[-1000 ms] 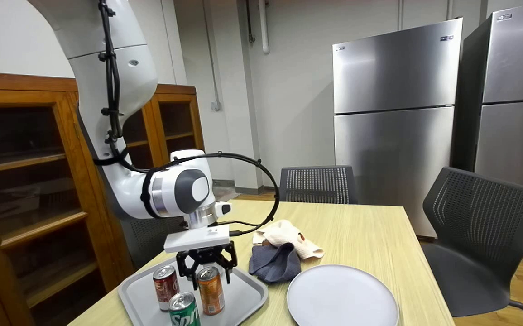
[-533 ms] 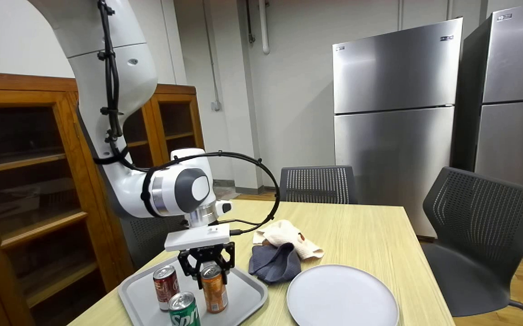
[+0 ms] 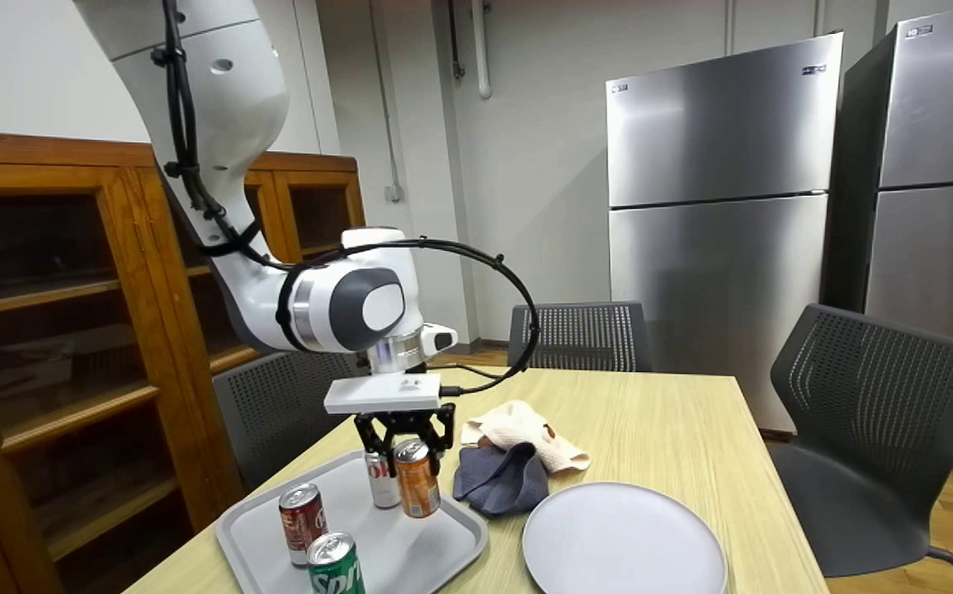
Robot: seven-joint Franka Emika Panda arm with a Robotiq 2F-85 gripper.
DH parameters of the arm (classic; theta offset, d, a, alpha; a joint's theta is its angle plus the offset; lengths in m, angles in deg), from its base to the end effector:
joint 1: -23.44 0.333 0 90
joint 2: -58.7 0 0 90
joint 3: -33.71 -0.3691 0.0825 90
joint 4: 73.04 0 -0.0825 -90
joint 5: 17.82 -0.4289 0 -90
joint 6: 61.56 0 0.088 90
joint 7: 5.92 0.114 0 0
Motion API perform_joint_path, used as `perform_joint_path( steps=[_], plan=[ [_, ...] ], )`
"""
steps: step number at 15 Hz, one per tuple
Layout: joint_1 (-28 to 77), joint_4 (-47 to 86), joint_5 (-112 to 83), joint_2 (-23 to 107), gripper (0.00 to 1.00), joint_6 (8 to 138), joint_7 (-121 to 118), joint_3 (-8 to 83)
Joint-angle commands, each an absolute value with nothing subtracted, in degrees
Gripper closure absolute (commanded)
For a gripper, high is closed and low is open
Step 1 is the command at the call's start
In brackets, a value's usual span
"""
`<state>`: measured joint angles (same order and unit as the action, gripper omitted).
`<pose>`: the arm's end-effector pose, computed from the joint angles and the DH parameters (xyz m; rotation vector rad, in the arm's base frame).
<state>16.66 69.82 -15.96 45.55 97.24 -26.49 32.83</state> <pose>0.5050 -0.0506 0.2058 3.0891 0.4440 0.0709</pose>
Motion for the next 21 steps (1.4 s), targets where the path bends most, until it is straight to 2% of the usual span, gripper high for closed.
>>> perform_joint_path(
  steps=[1,21],
  plan=[
    [14.7,67.3,-17.3,47.5,0.62,94.1,-26.5,34.3],
    [8.9,51.0,-16.3,34.7,0.62,91.8,-9.4,49.2]
  ],
)
